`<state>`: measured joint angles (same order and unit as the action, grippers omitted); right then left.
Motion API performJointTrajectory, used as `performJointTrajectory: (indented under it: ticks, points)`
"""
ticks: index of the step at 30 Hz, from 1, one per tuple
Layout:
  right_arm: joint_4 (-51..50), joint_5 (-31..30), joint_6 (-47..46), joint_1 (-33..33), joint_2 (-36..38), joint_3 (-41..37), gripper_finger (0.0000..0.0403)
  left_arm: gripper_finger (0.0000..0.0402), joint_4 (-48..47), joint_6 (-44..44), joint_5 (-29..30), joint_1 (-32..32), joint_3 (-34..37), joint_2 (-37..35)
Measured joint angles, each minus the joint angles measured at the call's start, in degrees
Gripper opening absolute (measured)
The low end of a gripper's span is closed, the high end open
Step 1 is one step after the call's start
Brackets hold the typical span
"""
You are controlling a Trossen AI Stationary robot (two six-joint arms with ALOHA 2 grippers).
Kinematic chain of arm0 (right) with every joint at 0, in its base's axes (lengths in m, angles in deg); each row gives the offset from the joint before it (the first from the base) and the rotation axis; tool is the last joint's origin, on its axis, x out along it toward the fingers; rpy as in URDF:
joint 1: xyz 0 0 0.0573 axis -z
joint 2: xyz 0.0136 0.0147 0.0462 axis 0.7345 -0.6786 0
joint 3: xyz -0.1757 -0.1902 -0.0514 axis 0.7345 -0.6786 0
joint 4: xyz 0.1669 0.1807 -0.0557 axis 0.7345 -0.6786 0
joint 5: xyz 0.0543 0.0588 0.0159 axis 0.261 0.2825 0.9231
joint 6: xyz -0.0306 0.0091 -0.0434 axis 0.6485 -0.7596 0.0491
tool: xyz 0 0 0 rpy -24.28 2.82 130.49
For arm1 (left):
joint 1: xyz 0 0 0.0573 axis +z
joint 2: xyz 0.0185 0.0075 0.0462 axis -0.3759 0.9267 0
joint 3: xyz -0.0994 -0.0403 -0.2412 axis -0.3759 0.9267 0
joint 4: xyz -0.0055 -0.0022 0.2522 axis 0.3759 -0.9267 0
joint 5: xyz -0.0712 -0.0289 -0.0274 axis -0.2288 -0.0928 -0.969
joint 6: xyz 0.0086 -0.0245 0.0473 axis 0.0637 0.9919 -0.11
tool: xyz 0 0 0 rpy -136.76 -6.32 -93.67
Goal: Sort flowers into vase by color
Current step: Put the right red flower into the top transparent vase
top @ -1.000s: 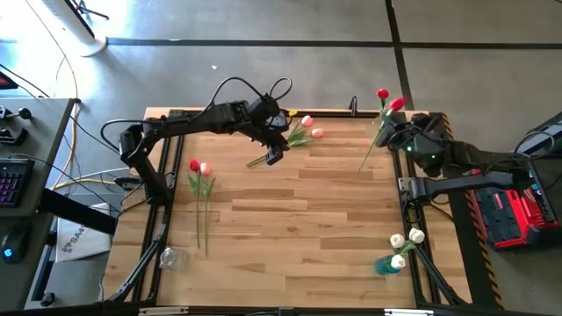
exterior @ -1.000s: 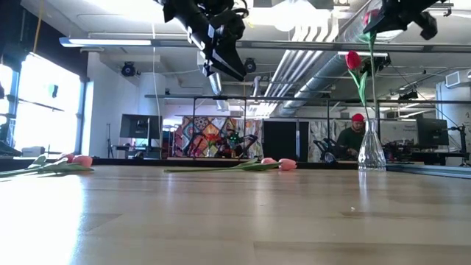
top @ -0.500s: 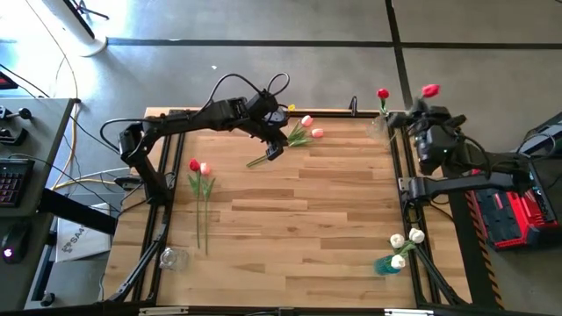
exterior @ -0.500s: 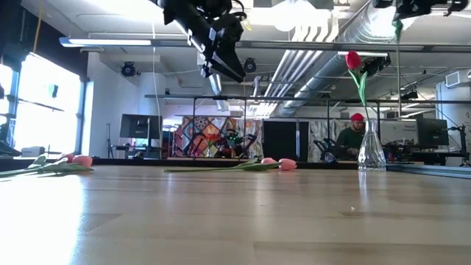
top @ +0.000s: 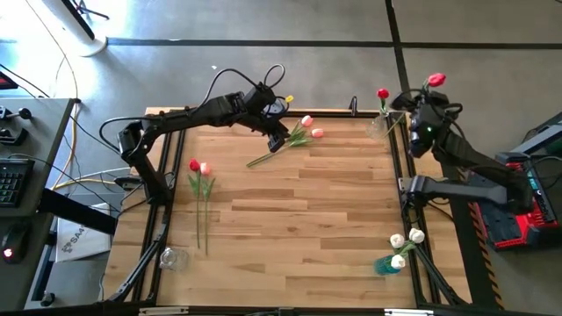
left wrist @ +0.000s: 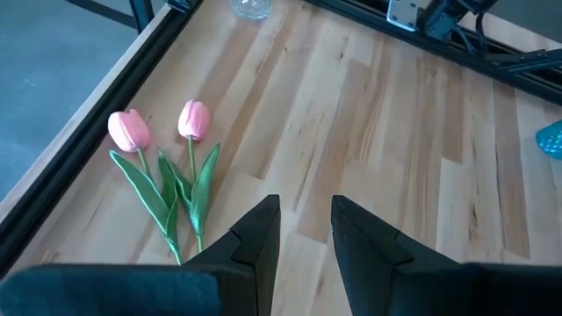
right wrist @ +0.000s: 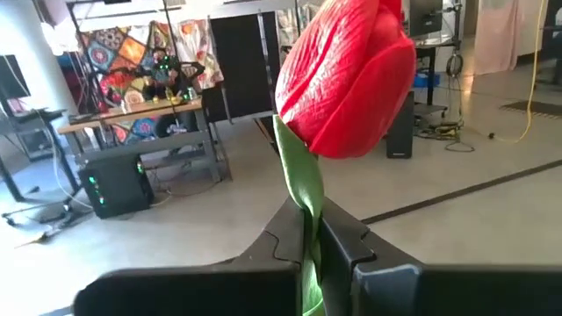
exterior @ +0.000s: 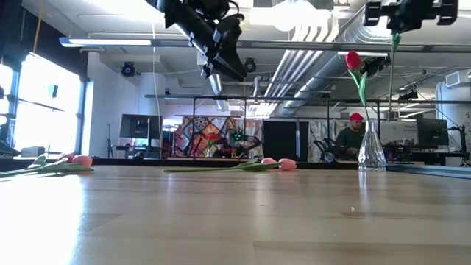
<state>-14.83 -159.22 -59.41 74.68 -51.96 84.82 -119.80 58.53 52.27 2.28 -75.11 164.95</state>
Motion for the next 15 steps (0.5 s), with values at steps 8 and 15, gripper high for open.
performJointTrajectory:
  ticks: [8,15]
  points:
    - [21.86,13.21,19.72,11.02,-3.6,0.0,0.0002,0.0094,-0.14,0.49,-0.05,0.0,0.0,0.0]
    - [25.46,24.4,18.28,19.94,-7.65,0.0,0.0002,0.0094,-0.18,0.52,-0.05,0.0,0.0,0.0]
